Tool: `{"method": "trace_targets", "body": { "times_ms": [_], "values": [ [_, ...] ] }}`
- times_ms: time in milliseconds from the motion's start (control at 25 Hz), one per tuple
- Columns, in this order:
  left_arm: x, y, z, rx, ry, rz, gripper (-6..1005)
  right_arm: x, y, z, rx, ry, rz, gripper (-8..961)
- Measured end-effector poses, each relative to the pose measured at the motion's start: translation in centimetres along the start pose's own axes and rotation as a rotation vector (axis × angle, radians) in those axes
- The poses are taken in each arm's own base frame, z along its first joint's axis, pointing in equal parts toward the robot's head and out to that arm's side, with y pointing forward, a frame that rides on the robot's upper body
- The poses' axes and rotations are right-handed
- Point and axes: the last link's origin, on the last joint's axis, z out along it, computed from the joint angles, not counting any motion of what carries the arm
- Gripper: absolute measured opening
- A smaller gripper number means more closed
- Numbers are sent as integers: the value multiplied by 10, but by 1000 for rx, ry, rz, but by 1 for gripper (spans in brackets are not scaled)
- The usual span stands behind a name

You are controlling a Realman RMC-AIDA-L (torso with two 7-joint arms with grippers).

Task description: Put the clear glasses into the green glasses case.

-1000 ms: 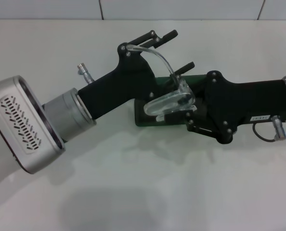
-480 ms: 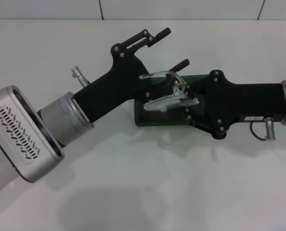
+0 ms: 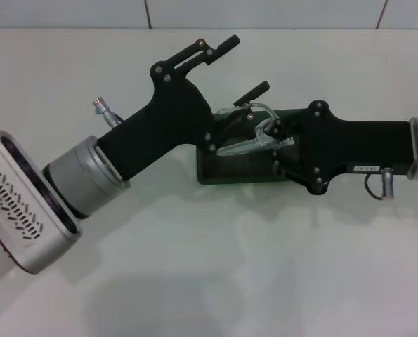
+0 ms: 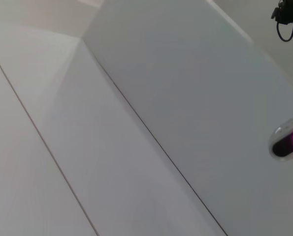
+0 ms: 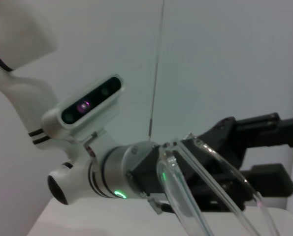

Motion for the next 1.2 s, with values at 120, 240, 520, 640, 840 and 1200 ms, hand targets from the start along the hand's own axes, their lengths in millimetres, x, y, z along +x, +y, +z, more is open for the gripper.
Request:
{"method": "trace_targets", "body": {
  "times_ms": [120,240,520,640,840,1200],
  "values": [
    [1,0,-2,2,2,1,546,1,-1,0,8,6,0,112],
    [1,0,-4,5,0,-1,546,2,-2,-1,18,13,0,112],
    [2,0,-7,3,4,12,546,2,-5,-2,37,15,1,112],
    [2,-1,-7,4,7,15,546,2,-7,-4,50,12,0,112],
    [1,-2,-10,-1,1,23,546,3,-9,-4,66,20,0,113],
    [-2,-19,-24,124,-42,55,546,5,-12,-6,92,37,-17,112]
  ]
}}
